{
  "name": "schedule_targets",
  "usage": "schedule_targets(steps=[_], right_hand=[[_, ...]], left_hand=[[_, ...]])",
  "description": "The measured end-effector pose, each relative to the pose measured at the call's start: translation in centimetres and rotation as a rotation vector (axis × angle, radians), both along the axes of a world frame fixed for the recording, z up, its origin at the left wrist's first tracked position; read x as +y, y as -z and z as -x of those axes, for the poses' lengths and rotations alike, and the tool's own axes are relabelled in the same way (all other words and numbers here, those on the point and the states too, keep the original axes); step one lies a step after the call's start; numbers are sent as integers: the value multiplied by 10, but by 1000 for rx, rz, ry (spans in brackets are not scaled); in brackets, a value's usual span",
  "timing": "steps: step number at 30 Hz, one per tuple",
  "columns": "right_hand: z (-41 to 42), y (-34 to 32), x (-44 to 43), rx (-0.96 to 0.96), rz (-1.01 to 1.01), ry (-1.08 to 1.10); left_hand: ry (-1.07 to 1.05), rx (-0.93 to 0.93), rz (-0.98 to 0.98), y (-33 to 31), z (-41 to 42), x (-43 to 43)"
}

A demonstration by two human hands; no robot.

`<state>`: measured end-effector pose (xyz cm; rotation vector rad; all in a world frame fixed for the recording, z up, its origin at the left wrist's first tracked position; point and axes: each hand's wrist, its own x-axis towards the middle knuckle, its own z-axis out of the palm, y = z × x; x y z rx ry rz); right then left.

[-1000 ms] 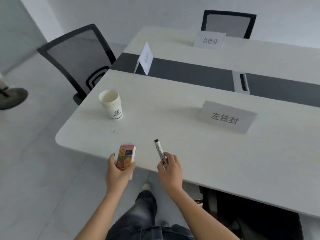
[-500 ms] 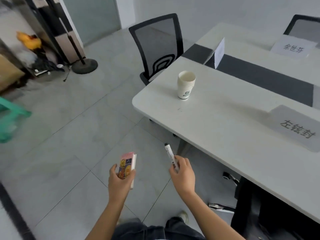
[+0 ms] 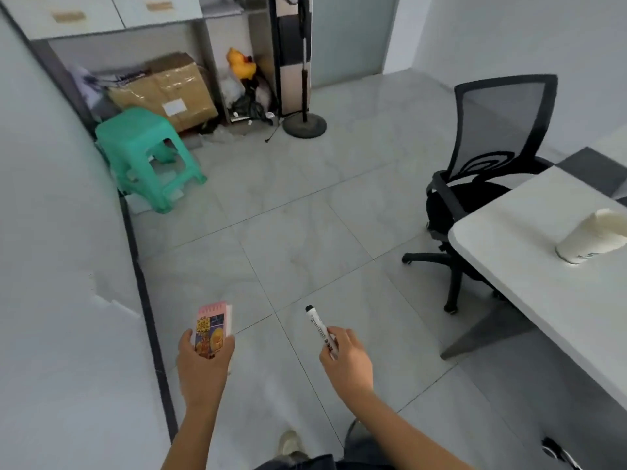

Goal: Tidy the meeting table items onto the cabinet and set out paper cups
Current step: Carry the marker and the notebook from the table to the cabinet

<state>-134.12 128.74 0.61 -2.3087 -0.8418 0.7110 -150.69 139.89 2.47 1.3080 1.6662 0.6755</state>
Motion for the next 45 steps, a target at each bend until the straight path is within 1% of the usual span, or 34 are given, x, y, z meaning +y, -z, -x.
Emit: schedule_targets(steps=[4, 9, 14, 18, 21, 24, 26, 28, 31, 34, 37, 41, 45], right_hand=[[3, 2, 39, 20, 20, -22], [-5, 6, 107, 46, -8, -60], [-33, 6, 210, 44, -93, -119], [-56, -10, 300, 43, -168, -141], [-69, -18, 356, 19, -207, -177], [-75, -12, 391, 41, -180, -235], [-77, -5, 412, 41, -124, -283], [-78, -1, 436, 48, -116, -287], [-75, 0, 481, 55, -109, -329], [-69, 6, 525, 22, -64, -429], [-70, 8, 580, -4, -82, -367], [-68, -4, 654, 1, -118, -185], [-54, -9, 704, 15, -121, -153]], left_hand=[[-24, -35, 39, 5, 10, 26], [27, -33, 42, 8, -1, 69], [-21, -37, -38, -5, -18, 154], [-89, -57, -96, -25, -33, 227], [-150, -73, -116, -25, -46, 282], [-185, -70, -128, -17, -62, 316], [-188, -60, -69, -7, -68, 327], [-203, -58, -24, -3, -69, 337], [-312, -52, -14, -5, -54, 381], [-422, -46, -24, 2, -35, 445], [-419, -70, -36, 3, -29, 516], [-307, -114, -88, -12, -29, 608], [-247, -180, -131, -22, -32, 675]])
